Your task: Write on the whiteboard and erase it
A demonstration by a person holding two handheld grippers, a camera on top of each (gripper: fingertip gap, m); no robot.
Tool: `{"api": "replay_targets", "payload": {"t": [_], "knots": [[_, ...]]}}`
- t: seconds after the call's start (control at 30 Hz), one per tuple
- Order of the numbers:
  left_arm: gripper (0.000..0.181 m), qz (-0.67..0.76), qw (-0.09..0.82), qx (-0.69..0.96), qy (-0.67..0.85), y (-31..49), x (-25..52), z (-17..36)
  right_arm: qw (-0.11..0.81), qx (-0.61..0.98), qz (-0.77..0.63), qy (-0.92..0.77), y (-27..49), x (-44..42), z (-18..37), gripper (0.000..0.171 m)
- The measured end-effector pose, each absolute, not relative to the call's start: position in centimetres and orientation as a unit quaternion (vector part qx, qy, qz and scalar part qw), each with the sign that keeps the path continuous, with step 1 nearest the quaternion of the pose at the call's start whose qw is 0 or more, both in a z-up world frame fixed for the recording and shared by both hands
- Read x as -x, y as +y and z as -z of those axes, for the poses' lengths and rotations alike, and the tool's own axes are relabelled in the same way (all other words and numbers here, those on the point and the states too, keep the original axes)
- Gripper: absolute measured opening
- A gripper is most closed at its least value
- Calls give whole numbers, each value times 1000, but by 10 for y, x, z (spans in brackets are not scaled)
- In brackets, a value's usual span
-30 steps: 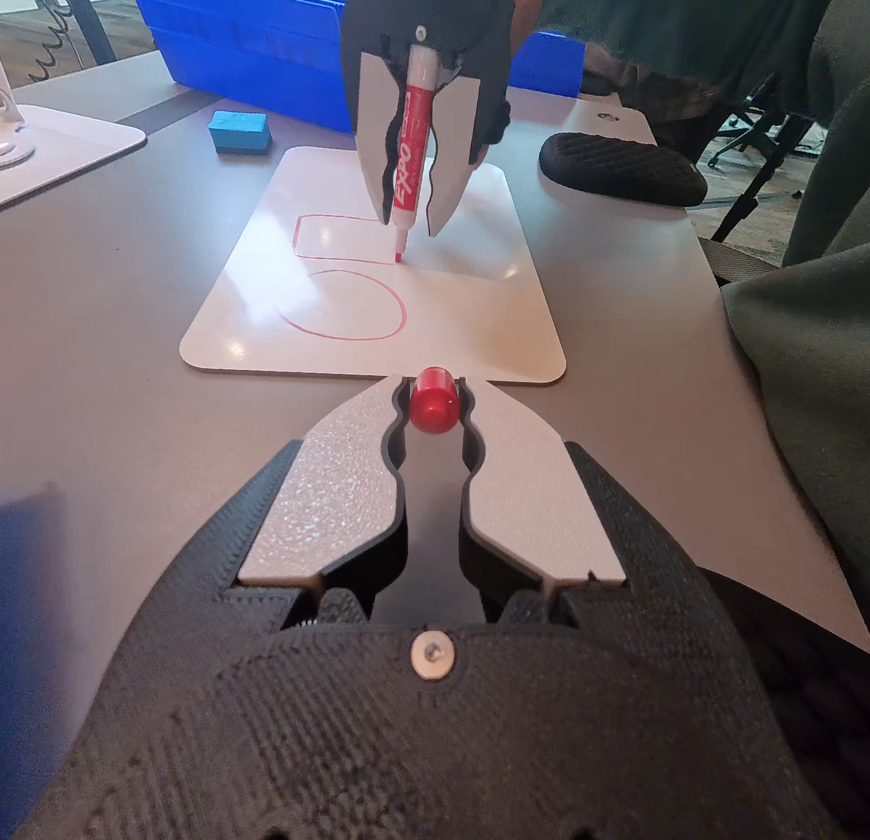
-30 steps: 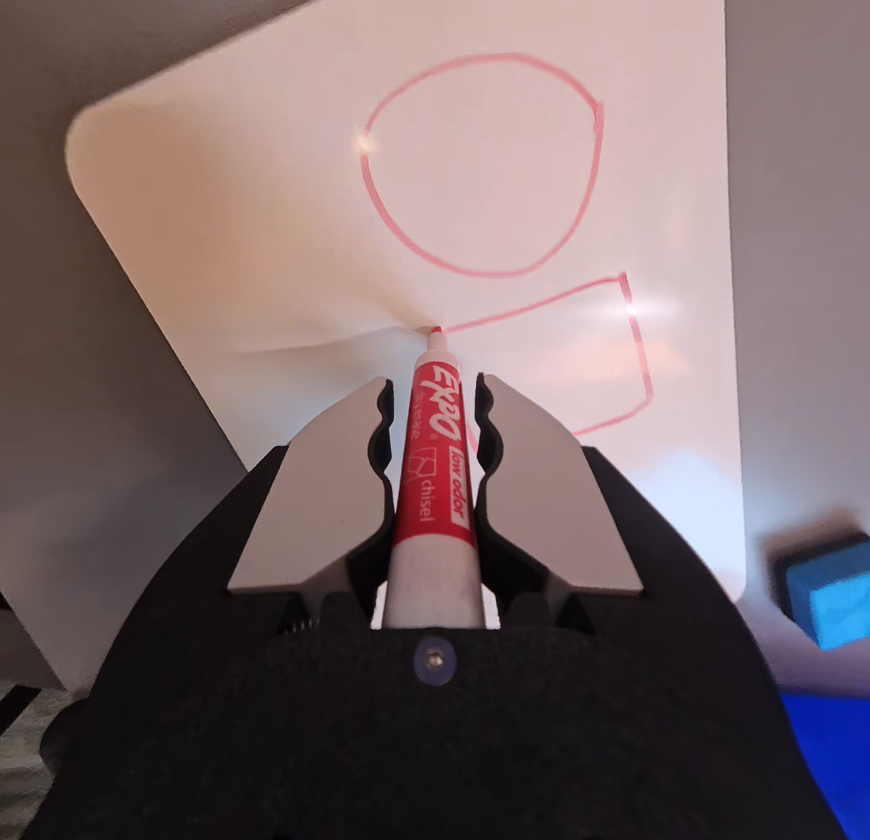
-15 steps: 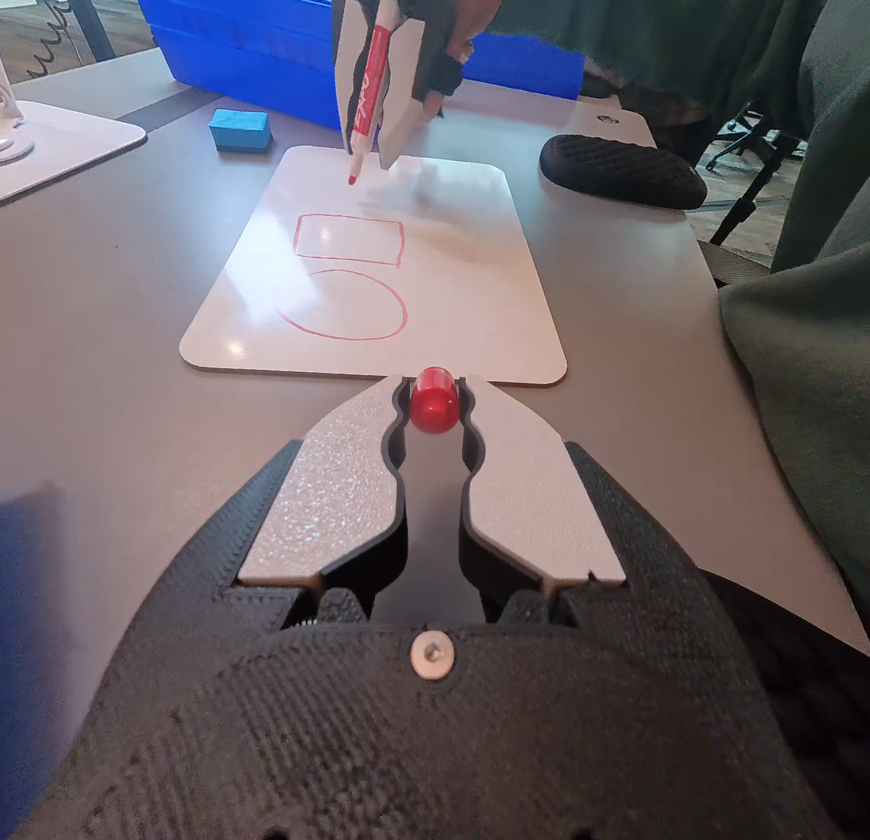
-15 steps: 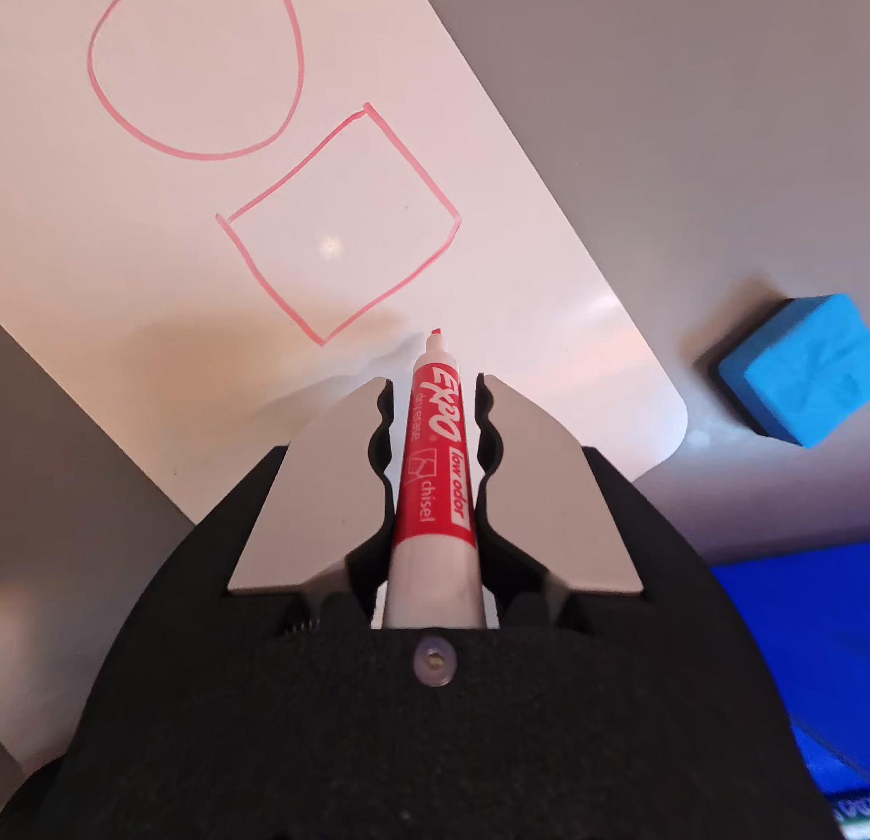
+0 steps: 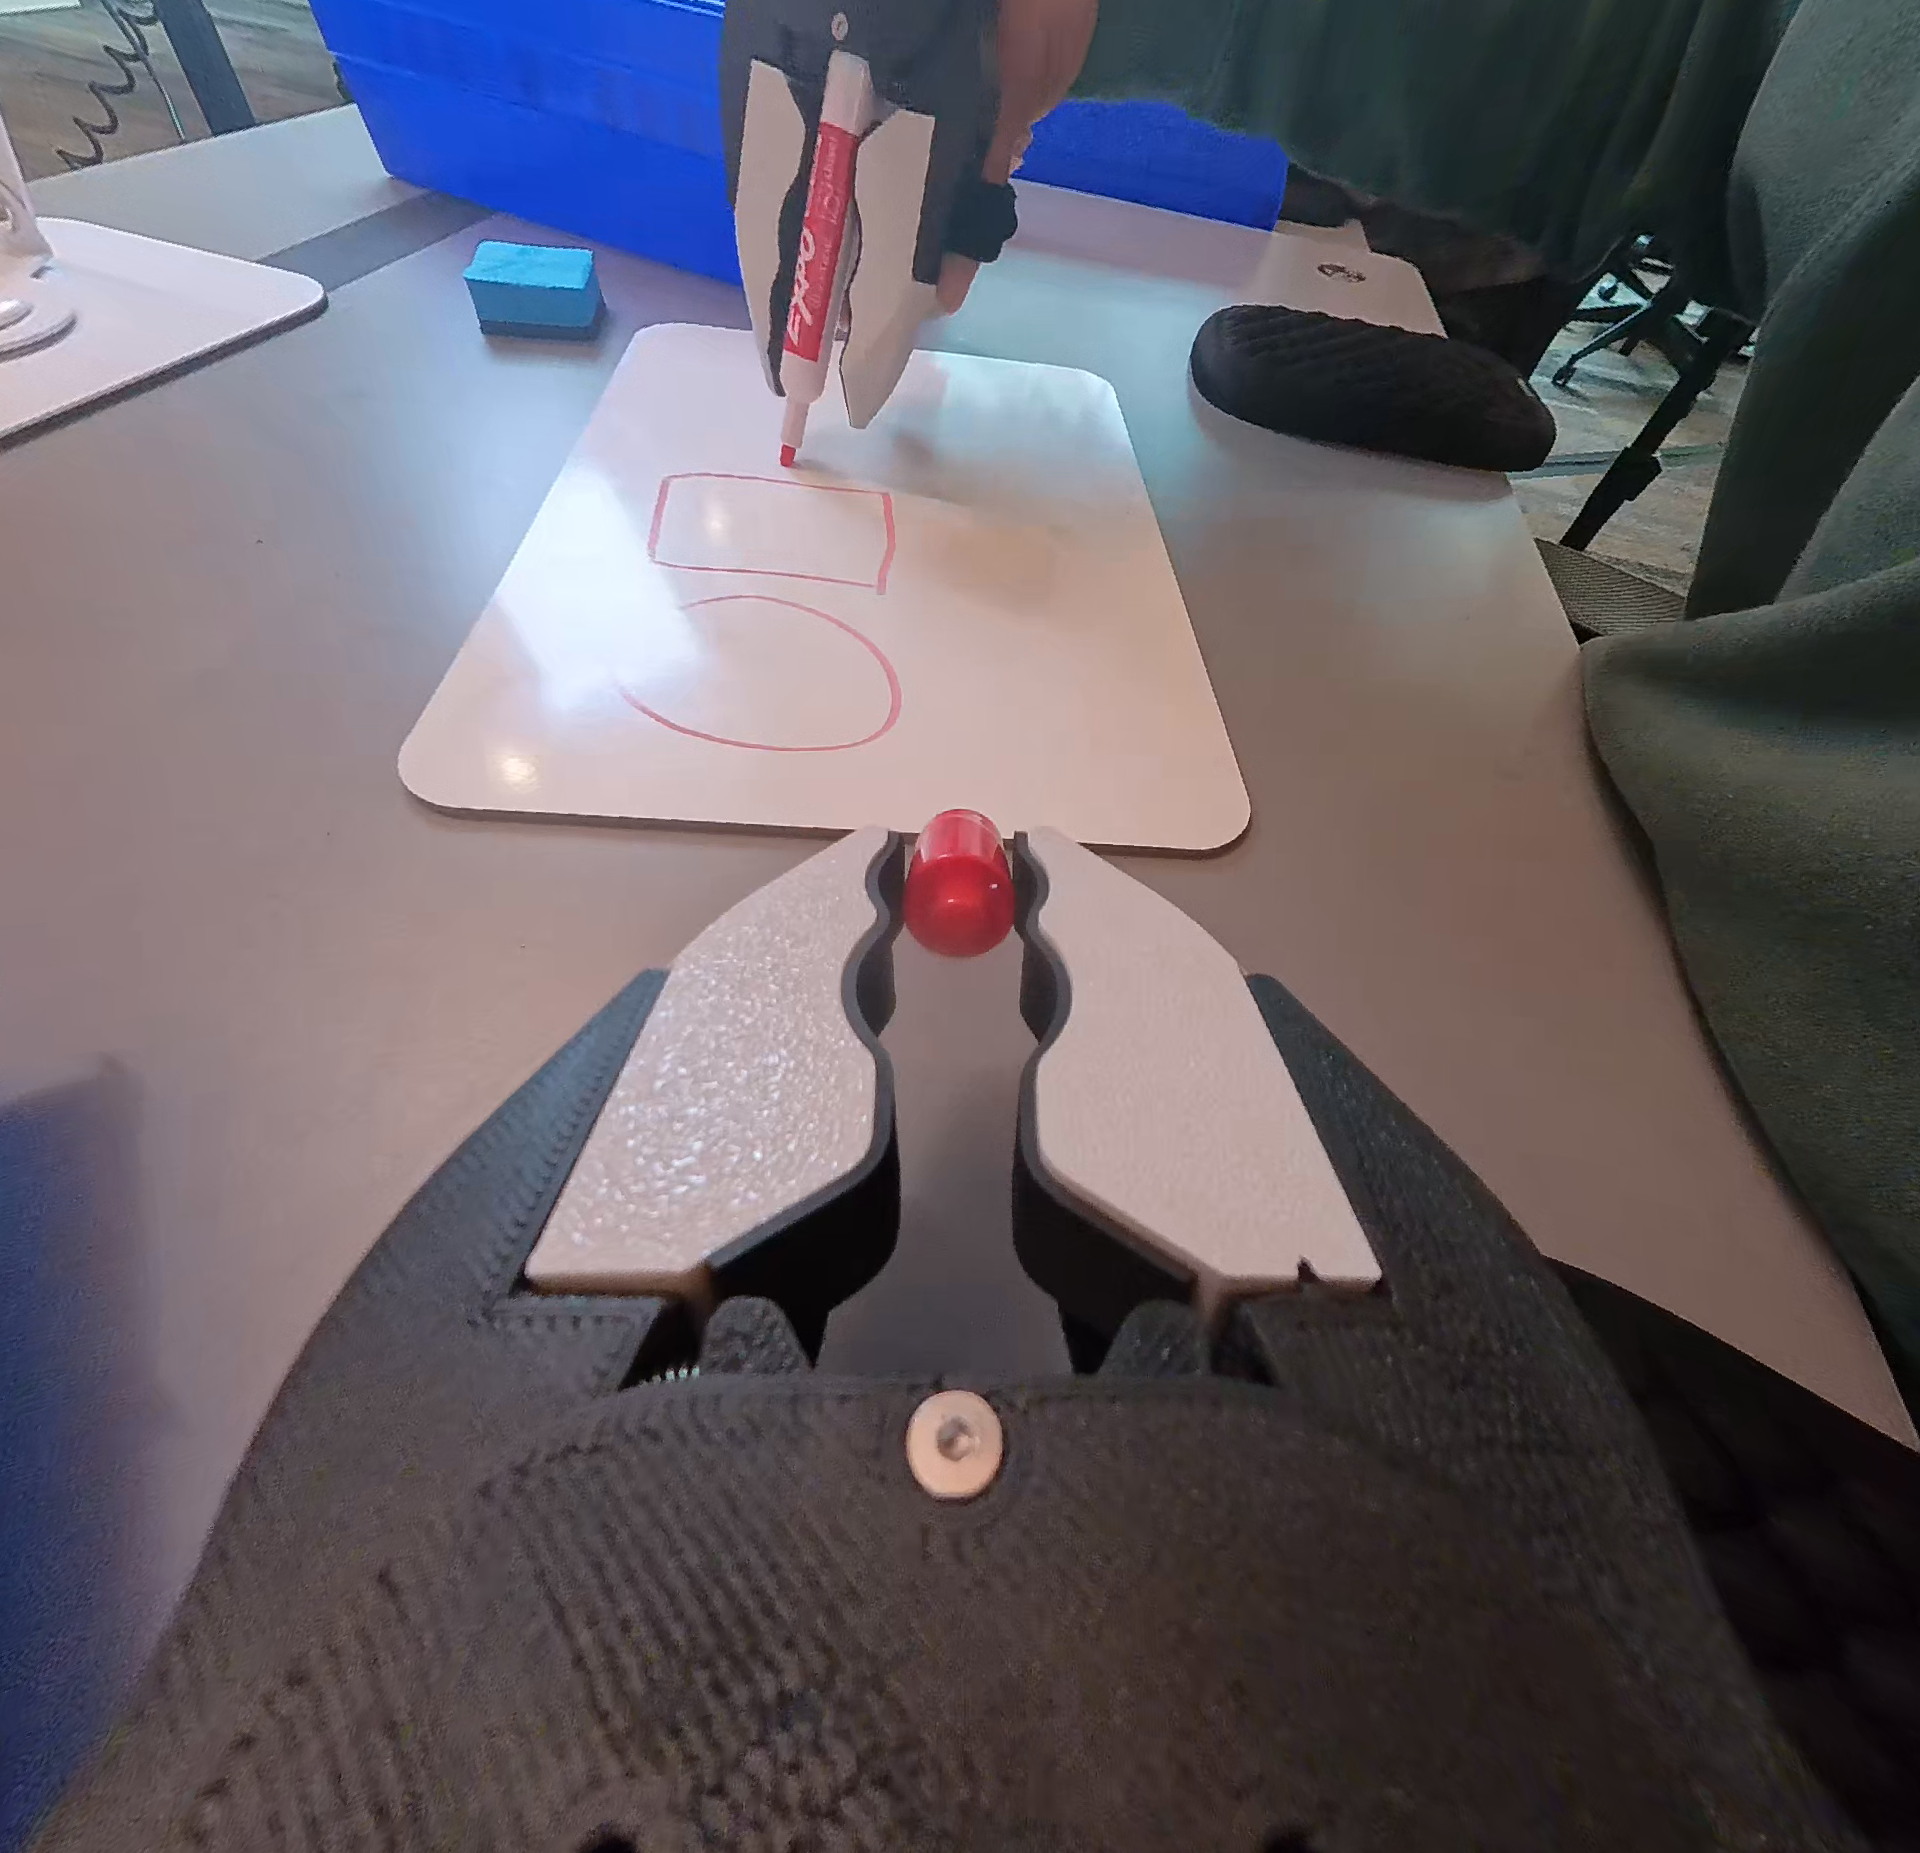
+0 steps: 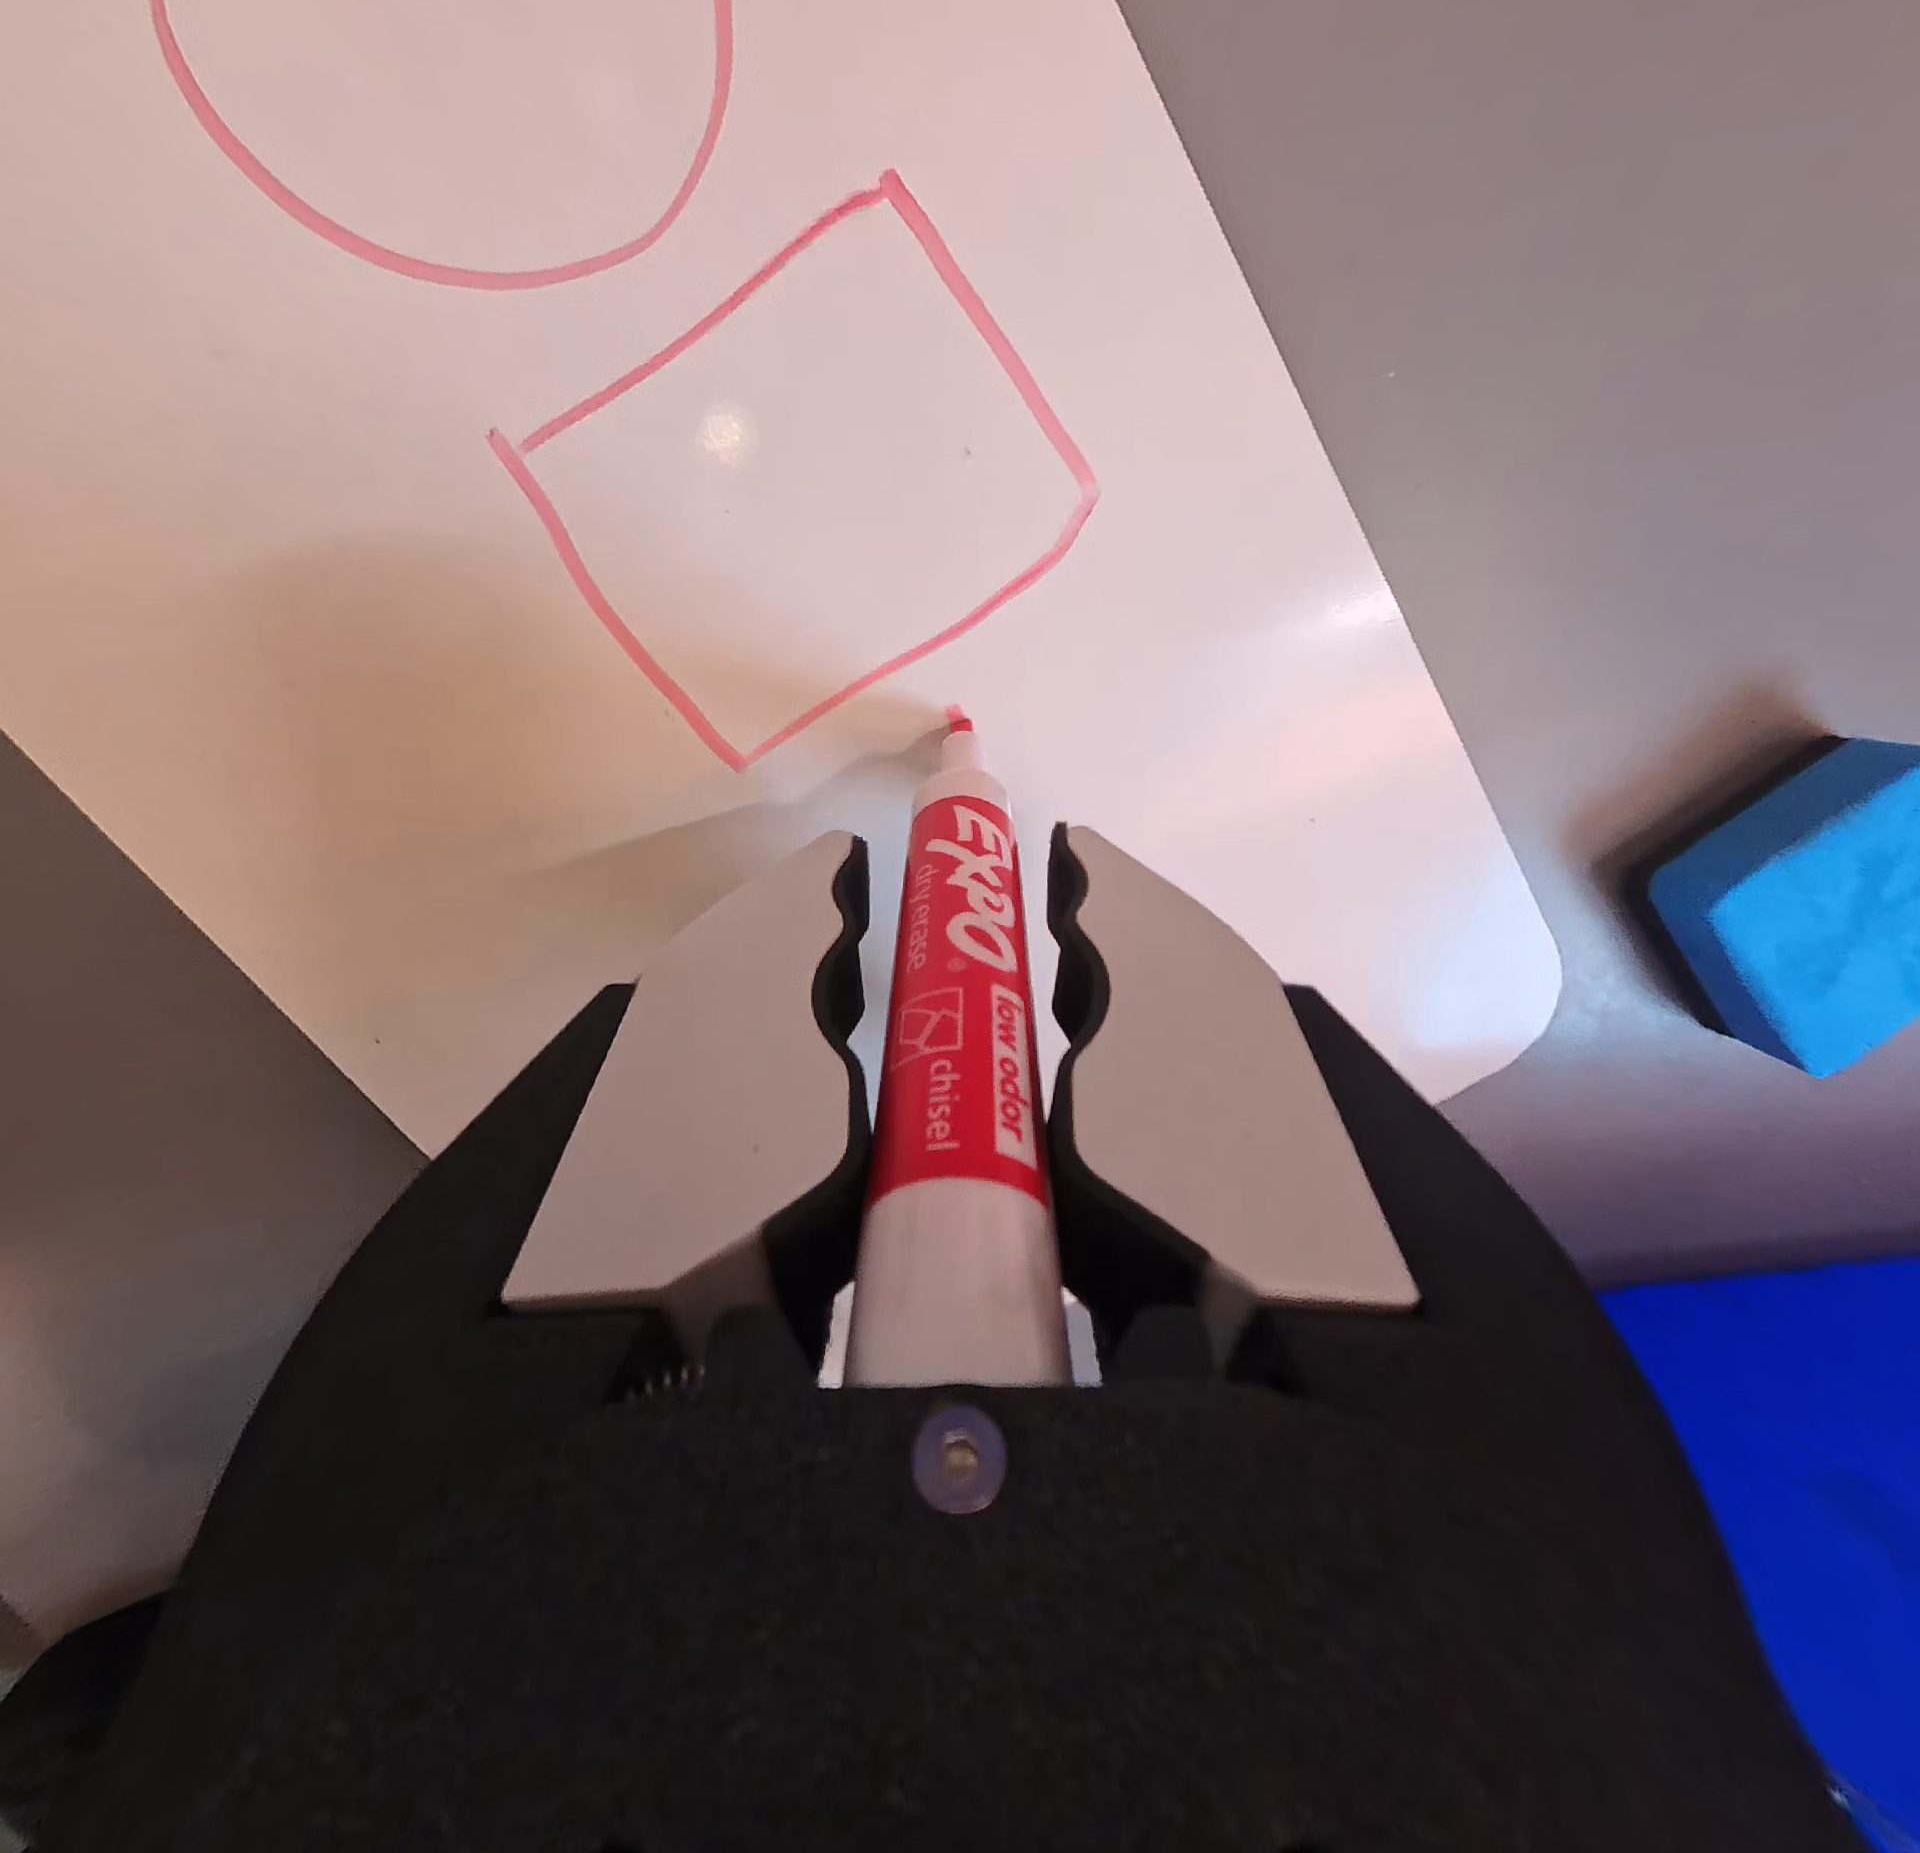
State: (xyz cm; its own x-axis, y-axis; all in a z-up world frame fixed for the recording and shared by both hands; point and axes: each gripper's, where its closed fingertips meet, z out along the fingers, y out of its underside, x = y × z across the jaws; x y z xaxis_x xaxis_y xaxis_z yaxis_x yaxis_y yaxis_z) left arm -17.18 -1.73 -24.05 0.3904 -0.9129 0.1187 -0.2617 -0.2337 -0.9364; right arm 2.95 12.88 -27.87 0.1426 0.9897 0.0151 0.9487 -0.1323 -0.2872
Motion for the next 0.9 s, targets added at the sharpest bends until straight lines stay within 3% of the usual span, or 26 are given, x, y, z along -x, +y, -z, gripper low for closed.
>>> {"api": "replay_targets", "payload": {"t": [0.27,0.9], "knots": [[20,355,454,699,424,-18,172,241,105,767,-38,-632,146,-64,278,34],[20,355,454,699,424,-19,172,241,114,770,-47,-626,151,-57,278,34]]}}
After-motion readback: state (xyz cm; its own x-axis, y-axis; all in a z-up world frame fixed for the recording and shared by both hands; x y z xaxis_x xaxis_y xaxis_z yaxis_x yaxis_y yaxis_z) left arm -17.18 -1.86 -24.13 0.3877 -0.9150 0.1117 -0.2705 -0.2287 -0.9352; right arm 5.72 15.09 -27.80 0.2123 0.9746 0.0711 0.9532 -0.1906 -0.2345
